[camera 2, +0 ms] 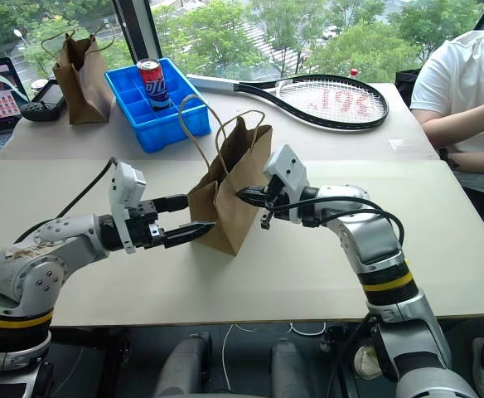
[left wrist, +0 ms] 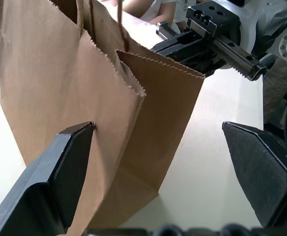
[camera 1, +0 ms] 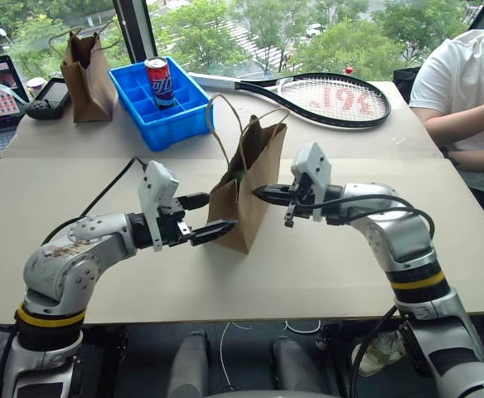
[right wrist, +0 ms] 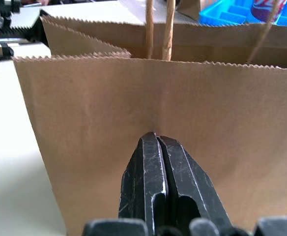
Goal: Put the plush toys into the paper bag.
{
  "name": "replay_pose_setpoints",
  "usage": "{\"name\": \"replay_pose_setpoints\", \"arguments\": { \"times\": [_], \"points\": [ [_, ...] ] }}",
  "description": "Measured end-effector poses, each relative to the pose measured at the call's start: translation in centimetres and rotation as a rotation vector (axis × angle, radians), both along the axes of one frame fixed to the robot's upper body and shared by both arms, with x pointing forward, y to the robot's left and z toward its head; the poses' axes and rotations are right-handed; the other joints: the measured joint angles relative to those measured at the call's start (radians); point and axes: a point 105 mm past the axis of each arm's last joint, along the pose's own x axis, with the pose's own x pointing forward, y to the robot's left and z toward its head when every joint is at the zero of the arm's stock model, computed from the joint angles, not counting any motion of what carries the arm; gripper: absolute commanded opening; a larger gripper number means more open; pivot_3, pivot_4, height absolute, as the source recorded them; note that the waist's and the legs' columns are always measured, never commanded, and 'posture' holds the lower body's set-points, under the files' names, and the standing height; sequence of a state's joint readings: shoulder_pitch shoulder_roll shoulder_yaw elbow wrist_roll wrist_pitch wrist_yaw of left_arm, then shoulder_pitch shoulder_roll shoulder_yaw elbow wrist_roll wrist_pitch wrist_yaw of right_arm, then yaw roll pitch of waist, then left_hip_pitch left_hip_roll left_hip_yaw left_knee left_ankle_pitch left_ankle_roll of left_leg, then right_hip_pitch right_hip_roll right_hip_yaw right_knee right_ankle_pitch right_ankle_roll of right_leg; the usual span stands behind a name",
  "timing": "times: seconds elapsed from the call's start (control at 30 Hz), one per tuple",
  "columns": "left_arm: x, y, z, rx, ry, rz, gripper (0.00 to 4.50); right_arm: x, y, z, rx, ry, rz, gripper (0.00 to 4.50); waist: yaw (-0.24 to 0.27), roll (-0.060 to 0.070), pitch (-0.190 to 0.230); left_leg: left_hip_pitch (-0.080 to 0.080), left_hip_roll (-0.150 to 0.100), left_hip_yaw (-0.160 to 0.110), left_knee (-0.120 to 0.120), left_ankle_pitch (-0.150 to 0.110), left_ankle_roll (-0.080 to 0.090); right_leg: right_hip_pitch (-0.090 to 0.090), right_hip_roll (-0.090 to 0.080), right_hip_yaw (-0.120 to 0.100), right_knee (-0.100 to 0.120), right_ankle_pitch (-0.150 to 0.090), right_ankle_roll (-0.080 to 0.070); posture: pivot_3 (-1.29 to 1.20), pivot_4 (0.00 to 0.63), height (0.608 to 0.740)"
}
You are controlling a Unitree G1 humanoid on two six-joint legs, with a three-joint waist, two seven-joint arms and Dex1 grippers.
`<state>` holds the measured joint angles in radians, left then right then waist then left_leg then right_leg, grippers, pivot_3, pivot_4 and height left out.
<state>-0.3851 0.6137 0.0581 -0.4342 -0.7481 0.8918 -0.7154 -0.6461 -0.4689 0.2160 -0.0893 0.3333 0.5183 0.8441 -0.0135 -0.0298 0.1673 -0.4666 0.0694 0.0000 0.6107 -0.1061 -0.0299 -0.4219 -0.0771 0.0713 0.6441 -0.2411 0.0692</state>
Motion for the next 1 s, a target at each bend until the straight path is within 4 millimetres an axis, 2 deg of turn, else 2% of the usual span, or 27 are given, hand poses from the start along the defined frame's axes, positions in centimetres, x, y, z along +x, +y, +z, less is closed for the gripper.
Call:
{"name": "replay_pose_setpoints", "arguments": {
  "times": [0.3,0.4,0.73,0.87,0.93,1.0],
  "points": [
    [1.3,-1.2,0.2,-0.038,-0.009,0.065,4.5,0.0,1.1,-1.0,0.035,0.014,-0.003,0.03,0.0,0.0,0.0,0.0,0.0,0.0,0.0,0.0,0.0,0.0,0.0,0.0,0.0,0.0,0.0,0.0,0.15,0.74],
    [1.6,-1.3,0.1,-0.047,0.0,0.094,3.83,-0.1,1.0,-1.4,0.034,0.022,-0.009,0.0,0.0,0.0,0.0,0.0,0.0,0.0,0.0,0.0,0.0,0.0,0.0,0.0,0.0,0.0,0.0,0.0,0.15,0.74],
    [2.8,-0.9,-0.2,-0.038,0.021,0.175,0.06,0.0,0.8,-1.9,0.039,0.035,-0.035,0.0,0.001,0.0,0.0,0.0,0.0,0.0,0.0,0.0,0.0,0.0,0.0,0.0,0.001,0.0,0.0,0.0,0.15,0.74],
    [3.2,-1.0,0.1,-0.042,0.021,0.172,0.06,-0.1,0.4,-2.2,0.029,0.044,-0.044,0.0,0.0,0.0,0.0,0.0,0.0,0.0,0.0,0.0,0.0,0.0,0.0,0.0,0.001,0.0,0.0,0.0,0.15,0.74],
    [3.2,-1.0,0.7,-0.028,0.0,0.136,0.06,-0.3,-0.6,-2.5,-0.004,0.053,-0.062,0.0,0.003,0.0,0.0,0.0,0.0,0.0,0.0,0.0,0.0,0.0,0.0,0.0,0.0,0.0,0.0,0.0,0.15,0.74],
    [3.3,-0.7,1.8,-0.015,-0.047,0.092,0.06,-0.7,-2.7,-2.9,-0.054,0.069,-0.101,0.0,0.006,0.0,0.0,0.0,0.0,0.0,-0.001,0.0,0.0,0.0,0.0,0.0,-0.001,0.0,0.0,0.0,0.15,0.74]
  ]
}}
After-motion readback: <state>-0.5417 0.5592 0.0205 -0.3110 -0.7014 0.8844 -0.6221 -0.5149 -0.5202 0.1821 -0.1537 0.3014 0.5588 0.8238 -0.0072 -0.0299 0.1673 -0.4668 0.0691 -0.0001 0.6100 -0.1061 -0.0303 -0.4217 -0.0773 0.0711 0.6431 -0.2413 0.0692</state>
